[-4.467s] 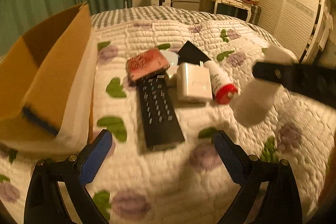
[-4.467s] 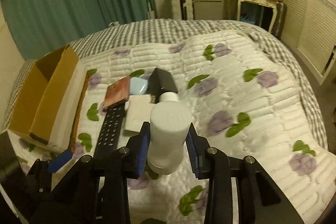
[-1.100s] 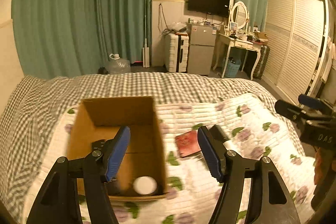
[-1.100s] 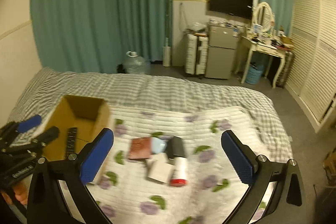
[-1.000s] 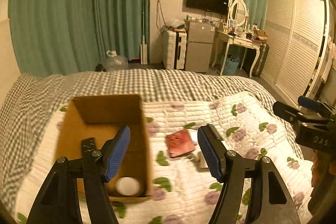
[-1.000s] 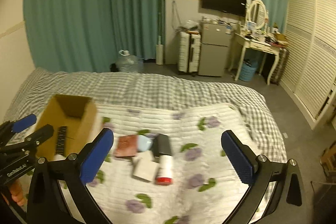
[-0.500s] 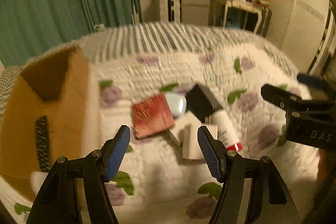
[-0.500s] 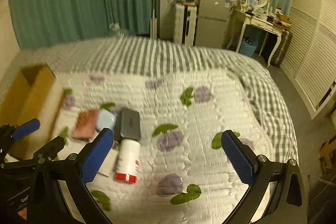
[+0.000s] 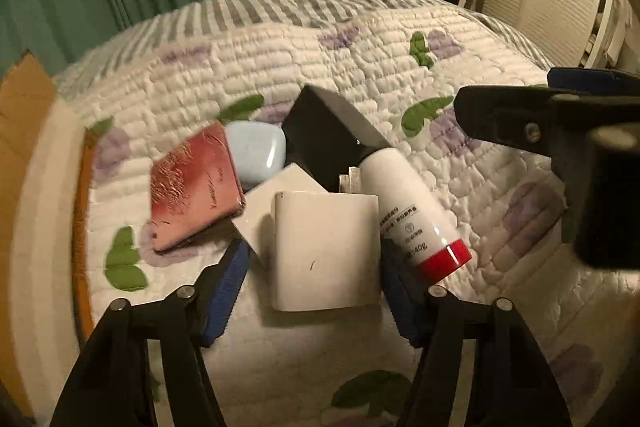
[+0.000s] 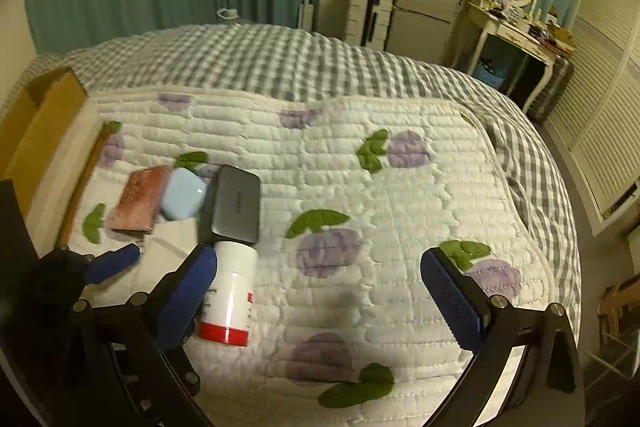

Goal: Organize rigid objects
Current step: 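Grasp the white plug charger with the left tool while the right tool grasps the red-capped white tube, then carry the charger and tube over the box and release both inside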

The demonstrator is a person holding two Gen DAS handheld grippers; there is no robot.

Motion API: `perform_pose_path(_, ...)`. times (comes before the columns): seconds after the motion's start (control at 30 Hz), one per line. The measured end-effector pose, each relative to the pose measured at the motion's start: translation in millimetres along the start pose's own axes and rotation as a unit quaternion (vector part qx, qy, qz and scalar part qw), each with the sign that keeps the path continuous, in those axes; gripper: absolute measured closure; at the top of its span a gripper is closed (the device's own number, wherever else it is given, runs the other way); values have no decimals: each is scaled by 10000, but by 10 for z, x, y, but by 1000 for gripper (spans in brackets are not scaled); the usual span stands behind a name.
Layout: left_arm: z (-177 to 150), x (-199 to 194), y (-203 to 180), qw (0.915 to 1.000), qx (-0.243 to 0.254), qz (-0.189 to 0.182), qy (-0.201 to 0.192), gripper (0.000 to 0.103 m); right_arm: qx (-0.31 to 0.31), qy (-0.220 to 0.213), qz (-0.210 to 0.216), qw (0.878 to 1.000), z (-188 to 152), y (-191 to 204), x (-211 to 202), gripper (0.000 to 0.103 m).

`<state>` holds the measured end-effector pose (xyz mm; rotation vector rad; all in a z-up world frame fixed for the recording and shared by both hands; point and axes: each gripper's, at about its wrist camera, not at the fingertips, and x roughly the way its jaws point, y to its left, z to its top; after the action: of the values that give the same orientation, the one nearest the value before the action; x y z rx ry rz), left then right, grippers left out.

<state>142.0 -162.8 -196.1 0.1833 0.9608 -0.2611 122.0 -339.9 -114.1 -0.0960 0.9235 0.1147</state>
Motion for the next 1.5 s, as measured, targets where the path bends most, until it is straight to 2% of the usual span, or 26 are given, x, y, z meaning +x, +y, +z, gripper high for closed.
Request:
perform_pose_path(0.03,-11,-25,22,10000,-33,-9,-40,50,25,31,28,10000,2,-9,20,1)
perform_pose_path(0.3,-122,-404,438,9973,-657,-22,-326,50,-9,213,87,9997,-25,28,111,3)
perform_pose_path(0.4,-159,-480,523,9964,-725,184,-403,50,-114,359,226,9990,-44,123,200,11)
perform_pose_path(0.5,-170,-504,614,9949,-855,277,-449,51,-213,552,460,9972,-74,241,311,25)
perform_pose_path(0.57,-167,-491,644,9945,-883,342,-458,51,-304,696,611,9952,-94,330,390,29)
perform_pose_path(0.67,-158,-474,664,9944,-880,347,-470,50,-440,865,724,9926,-124,448,496,33)
perform_pose_path(0.73,-158,-470,664,9946,-875,336,-457,50,-516,959,753,9912,-138,510,554,44)
perform_pose_path(0.87,-158,-453,638,9950,-837,330,-440,50,-595,1076,739,9897,-167,565,631,53)
perform_pose_path(0.93,-160,-465,626,9951,-821,333,-446,50,-581,1065,816,9892,-179,559,617,63)
perform_pose_path(1.13,-169,-641,576,9951,-774,297,-533,50,-593,1050,852,9890,-243,550,499,64)
perform_pose_path(1.33,-160,-998,559,9942,-744,236,-740,50,-567,634,763,9934,-321,537,42,65)
perform_pose_path(1.5,-92,-1468,578,9919,-634,152,-1092,50,-484,332,572,9966,-274,577,-353,65)
